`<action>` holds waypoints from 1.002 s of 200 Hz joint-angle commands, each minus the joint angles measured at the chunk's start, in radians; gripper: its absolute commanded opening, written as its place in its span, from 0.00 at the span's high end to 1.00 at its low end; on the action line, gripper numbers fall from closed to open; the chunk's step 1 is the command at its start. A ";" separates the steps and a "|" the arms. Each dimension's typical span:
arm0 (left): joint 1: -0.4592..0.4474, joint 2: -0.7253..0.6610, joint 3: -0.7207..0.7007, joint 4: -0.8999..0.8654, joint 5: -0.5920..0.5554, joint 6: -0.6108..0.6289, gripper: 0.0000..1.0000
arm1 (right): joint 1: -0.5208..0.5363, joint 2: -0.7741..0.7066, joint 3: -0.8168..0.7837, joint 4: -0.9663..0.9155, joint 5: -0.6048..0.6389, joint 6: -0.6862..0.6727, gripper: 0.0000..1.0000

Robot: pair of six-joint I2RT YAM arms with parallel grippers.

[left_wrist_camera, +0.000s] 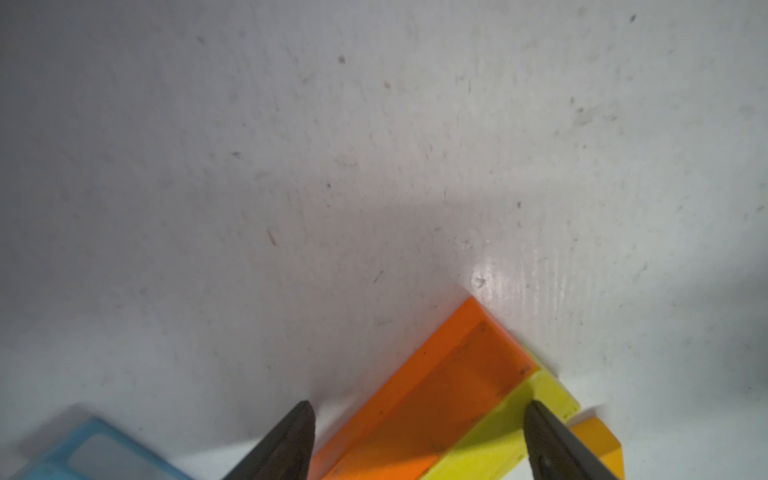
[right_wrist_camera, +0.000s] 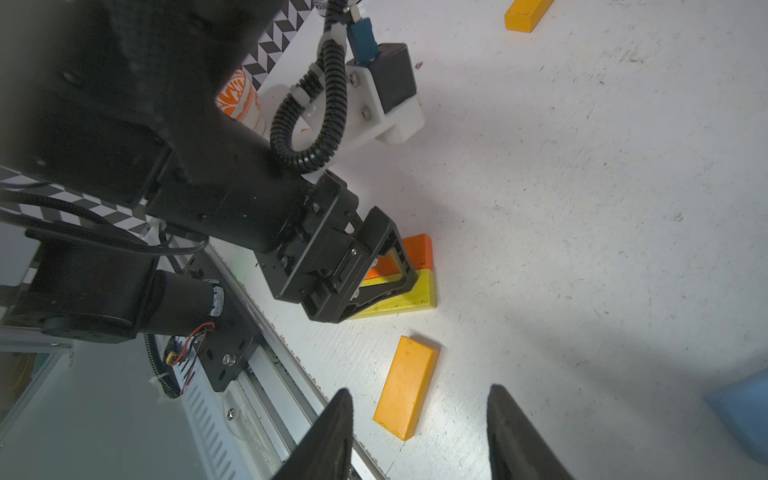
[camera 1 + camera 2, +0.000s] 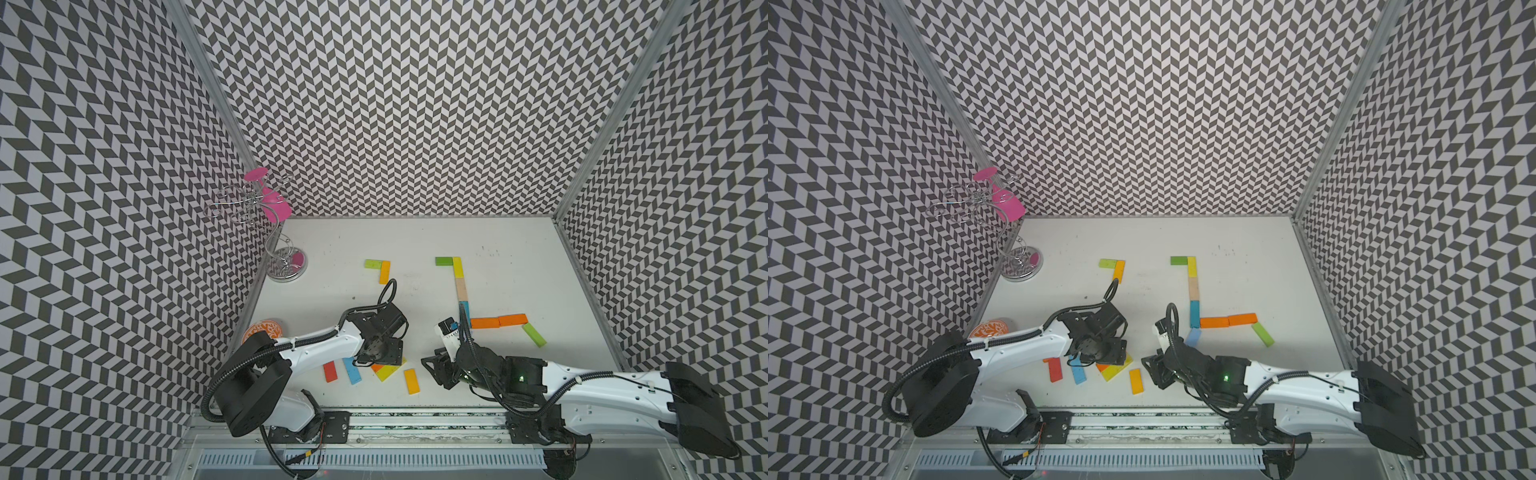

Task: Assemble a giraffe with building blocks
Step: Adjust the building block at the center of the board.

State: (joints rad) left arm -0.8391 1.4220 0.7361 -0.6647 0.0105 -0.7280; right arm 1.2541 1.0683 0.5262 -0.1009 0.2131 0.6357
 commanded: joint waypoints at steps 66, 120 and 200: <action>-0.133 -0.064 -0.075 -0.009 0.065 -0.182 0.11 | 0.005 0.001 -0.016 0.055 0.016 -0.005 0.49; -0.201 -0.064 -0.002 -0.022 0.021 -0.264 0.06 | 0.005 -0.040 -0.038 0.043 0.022 0.007 0.49; 0.001 -0.151 0.000 -0.127 -0.079 -0.177 0.13 | 0.007 -0.071 -0.052 0.027 0.040 0.012 0.49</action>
State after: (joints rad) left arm -0.8780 1.2652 0.7368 -0.7570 -0.0254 -0.9424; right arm 1.2545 0.9981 0.4866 -0.1005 0.2344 0.6399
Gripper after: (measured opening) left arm 0.892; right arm 0.514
